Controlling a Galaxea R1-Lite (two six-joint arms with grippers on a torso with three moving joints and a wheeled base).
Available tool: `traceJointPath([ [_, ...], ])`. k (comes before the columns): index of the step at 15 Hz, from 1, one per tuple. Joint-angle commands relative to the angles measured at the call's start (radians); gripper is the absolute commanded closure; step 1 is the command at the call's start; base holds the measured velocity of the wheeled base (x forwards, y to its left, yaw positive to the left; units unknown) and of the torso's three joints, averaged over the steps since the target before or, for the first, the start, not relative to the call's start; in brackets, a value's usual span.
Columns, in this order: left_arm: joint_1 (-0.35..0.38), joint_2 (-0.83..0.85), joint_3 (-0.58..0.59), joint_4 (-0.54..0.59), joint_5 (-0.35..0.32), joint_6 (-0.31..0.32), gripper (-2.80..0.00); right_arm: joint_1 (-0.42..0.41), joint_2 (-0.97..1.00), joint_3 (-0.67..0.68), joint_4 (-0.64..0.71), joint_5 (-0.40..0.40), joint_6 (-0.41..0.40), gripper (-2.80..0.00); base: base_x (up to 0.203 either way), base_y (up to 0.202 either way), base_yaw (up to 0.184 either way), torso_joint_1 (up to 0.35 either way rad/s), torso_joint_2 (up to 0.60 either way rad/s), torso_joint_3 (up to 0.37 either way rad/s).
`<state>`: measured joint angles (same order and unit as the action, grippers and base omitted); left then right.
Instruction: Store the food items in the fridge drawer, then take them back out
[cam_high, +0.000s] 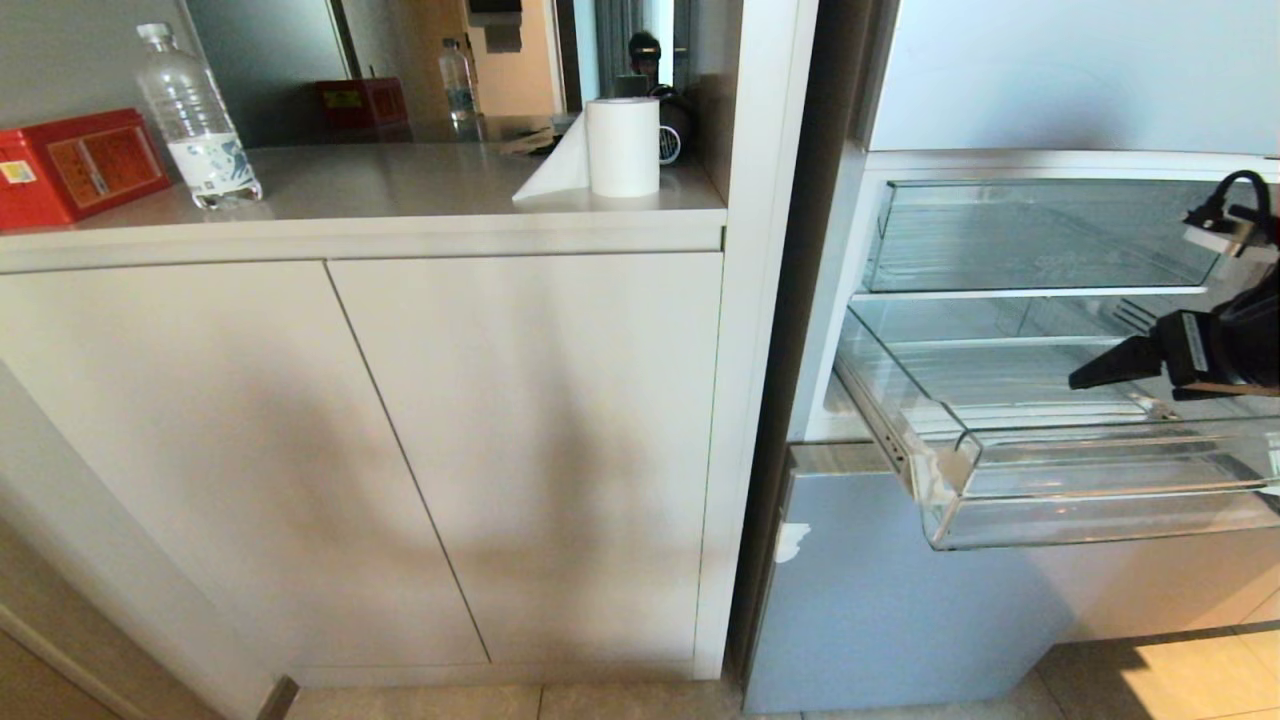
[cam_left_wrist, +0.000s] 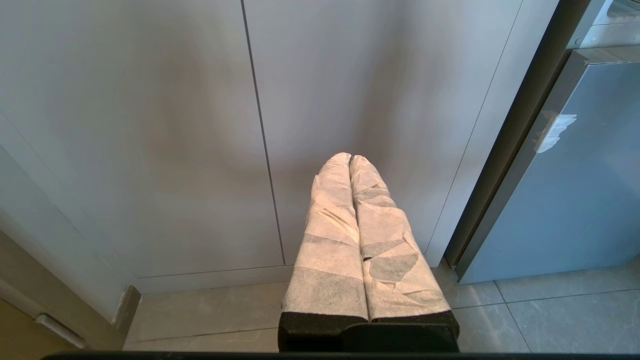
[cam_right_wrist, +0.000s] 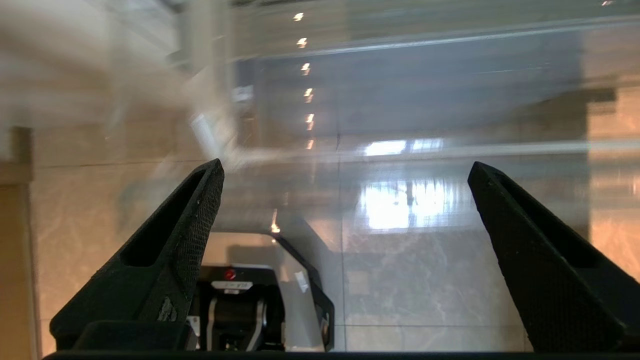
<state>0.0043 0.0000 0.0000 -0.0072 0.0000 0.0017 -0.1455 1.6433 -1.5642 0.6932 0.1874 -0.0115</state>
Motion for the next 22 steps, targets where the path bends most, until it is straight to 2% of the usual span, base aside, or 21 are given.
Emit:
traceJointPath([
  [1, 0.0, 0.0, 0.0, 0.0, 0.0, 0.0, 0.0, -0.001, -0.161, 0.074, -0.001, 0.009, 0.0, -2.8, 0.0, 0.0, 0.0, 0.0, 0.0, 0.0],
  [5, 0.0, 0.0, 0.002, 0.0, 0.0, 0.0, 0.0, 0.0, -0.487, 0.362, -0.102, 0.02, -0.008, -2.8, 0.0, 0.0, 0.0, 0.0, 0.0, 0.0],
  [6, 0.0, 0.0, 0.0, 0.0, 0.0, 0.0, 0.0, 0.001, -0.569, 0.446, -0.142, 0.021, -0.012, 0.0, 0.0, 0.0, 0.0, 0.0, 0.0, 0.0],
  [12, 0.0, 0.0, 0.001, 0.0, 0.0, 0.0, 0.0, 0.001, -1.06, 0.822, -0.248, 0.034, -0.014, 0.0, 0.0, 0.0, 0.0, 0.0, 0.0, 0.0],
  [14, 0.0, 0.0, 0.0, 0.0, 0.0, 0.0, 0.0, 0.009, -1.147, 1.019, -0.377, 0.032, -0.018, 0.0, 0.0, 0.0, 0.0, 0.0, 0.0, 0.0],
  [18, 0.0, 0.0, 0.001, 0.0, 0.0, 0.0, 0.0, 0.045, -1.272, 1.387, -0.769, 0.013, -0.026, 0.0, 0.0, 0.0, 0.0, 0.0, 0.0, 0.0],
  [20, 0.0, 0.0, 0.002, 0.0, 0.001, 0.0, 0.0, 0.073, -1.364, 1.513, -0.852, 0.002, -0.041, 0.0, 0.0, 0.0, 0.0, 0.0, 0.0, 0.0],
  [22, 0.0, 0.0, 0.0, 0.0, 0.0, 0.0, 0.0, 0.105, -1.435, 1.564, -0.845, -0.026, -0.055, 0.0, 0.0, 0.0, 0.0, 0.0, 0.0, 0.0],
])
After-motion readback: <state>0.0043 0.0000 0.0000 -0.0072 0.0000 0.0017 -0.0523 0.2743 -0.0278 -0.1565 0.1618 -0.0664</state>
